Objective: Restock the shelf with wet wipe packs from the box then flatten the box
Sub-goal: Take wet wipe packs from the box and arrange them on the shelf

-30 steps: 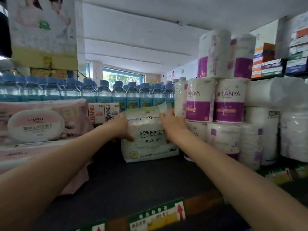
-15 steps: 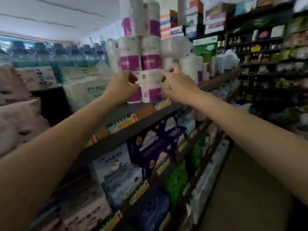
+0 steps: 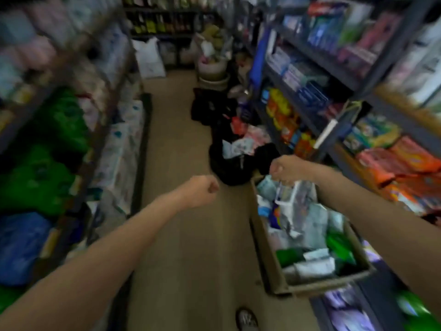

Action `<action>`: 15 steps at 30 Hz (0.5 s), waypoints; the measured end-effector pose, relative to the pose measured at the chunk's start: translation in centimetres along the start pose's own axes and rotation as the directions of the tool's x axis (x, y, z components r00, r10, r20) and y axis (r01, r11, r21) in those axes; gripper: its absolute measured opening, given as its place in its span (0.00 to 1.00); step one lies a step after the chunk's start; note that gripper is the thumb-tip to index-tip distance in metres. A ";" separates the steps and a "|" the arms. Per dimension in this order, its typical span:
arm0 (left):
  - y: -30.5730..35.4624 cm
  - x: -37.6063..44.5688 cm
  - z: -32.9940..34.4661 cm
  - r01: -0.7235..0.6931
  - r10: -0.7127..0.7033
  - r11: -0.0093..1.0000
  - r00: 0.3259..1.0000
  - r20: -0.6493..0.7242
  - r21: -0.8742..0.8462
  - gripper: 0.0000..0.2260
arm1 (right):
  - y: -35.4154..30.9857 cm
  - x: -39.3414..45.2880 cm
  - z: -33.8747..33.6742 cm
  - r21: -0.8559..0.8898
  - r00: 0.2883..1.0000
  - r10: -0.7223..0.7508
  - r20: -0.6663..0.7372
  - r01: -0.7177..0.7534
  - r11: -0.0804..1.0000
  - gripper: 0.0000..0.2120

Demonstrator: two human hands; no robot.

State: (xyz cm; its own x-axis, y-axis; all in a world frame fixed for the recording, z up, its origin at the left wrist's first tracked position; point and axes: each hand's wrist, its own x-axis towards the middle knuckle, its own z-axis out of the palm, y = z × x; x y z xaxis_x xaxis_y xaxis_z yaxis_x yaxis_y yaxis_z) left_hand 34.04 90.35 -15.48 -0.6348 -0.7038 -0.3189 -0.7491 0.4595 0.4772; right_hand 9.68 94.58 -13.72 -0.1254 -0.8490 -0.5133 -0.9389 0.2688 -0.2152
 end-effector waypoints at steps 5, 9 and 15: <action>5.9 6.3 8.4 -0.016 0.018 1.000 0.981 0.194 -0.008 0.13 | 13.9 1.7 7.8 -0.054 0.986 0.122 0.117 -0.116 0.992 0.09; 9.9 10.3 13.0 -0.005 0.003 1.000 0.951 0.308 0.006 0.28 | 20.5 1.6 13.0 -0.086 0.951 0.177 0.255 -0.160 0.983 0.10; 13.7 14.1 19.6 0.088 -0.062 0.995 0.909 0.411 -0.043 0.14 | 26.3 2.2 19.3 -0.059 0.943 0.094 0.318 -0.079 0.995 0.18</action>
State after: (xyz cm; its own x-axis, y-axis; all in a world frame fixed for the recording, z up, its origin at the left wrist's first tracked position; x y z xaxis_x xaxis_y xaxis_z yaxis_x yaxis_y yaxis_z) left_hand 11.11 97.33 -29.49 -0.6084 -0.4457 -0.6567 -0.7931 0.3720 0.4823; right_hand -9.16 108.51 -36.54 -0.1047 -0.6310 -0.7686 -0.9432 0.3081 -0.1245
